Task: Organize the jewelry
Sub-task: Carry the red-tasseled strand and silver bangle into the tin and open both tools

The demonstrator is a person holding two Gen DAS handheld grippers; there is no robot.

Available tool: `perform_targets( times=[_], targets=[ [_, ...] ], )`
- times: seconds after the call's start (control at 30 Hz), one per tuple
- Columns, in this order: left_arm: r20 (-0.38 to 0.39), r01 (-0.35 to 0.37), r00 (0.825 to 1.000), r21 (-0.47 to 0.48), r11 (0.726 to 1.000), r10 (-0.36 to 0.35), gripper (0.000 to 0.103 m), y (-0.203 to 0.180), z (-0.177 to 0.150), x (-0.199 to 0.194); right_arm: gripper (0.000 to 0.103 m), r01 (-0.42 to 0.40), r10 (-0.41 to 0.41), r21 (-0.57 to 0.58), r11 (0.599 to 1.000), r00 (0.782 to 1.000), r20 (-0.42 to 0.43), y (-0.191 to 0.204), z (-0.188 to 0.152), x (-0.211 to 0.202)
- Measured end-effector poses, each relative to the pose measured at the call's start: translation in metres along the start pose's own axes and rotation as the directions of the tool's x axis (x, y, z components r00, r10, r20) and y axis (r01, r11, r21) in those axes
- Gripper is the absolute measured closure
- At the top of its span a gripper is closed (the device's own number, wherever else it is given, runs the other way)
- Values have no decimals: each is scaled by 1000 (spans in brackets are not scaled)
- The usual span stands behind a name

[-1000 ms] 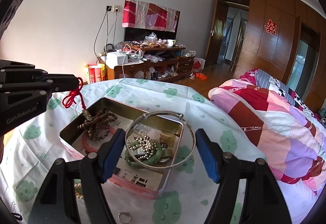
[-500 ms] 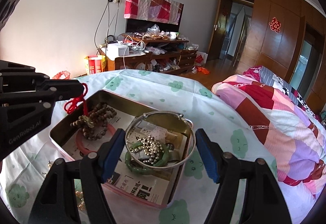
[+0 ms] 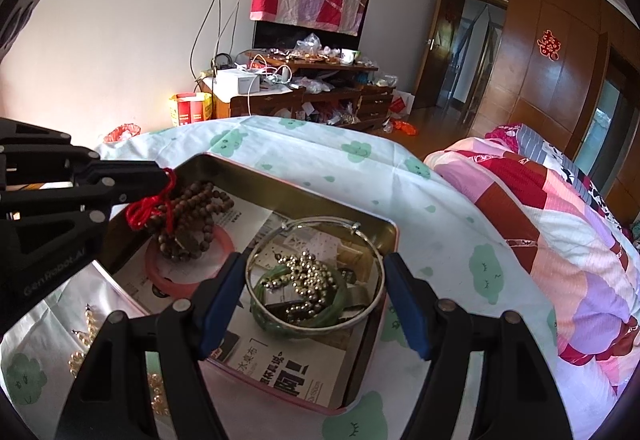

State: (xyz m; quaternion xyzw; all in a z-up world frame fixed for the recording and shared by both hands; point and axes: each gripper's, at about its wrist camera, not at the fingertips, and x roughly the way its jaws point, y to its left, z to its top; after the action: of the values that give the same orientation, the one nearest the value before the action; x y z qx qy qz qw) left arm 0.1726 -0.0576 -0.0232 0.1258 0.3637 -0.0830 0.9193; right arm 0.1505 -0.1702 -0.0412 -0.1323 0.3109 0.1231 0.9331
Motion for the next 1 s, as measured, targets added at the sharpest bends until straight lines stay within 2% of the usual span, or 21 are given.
perform_targets(
  times=[0.6,0.73,0.77,0.8,0.83,0.87,0.9,1.0],
  targets=[
    [-12,-4,1000,12,1000,4,102,-5,-4,6,30,6,-6,-3,1000,1000,-24,4,-10,7],
    [-23,-18,1000,-4,1000,18,96,-3,-6,5,19,18,-18,3,1000,1000,-15,2,-12,3],
    [-25,-18,1000,-6,1000,18,88,-2,-7,5,19,20,-20,6,1000,1000,-12,2,-13,1],
    [-21,-23,1000,-8,1000,23,73,-2,-8,4,19,19,-19,9,1000,1000,-12,1,-14,-1],
    [-16,-34,999,-8,999,33,62,-1,-9,2,19,17,-17,13,1000,1000,-12,0,-16,-2],
    [-6,-48,999,-8,999,48,41,-1,-10,0,19,18,-18,15,1000,1000,-12,-1,-17,-4],
    [14,-60,998,-8,998,60,34,0,-11,-3,19,21,-21,17,1000,1000,-10,-1,-19,-6],
    [18,-51,999,-10,999,51,34,1,-12,-5,19,25,-25,25,999,1000,-5,-3,-23,-13]
  ],
)
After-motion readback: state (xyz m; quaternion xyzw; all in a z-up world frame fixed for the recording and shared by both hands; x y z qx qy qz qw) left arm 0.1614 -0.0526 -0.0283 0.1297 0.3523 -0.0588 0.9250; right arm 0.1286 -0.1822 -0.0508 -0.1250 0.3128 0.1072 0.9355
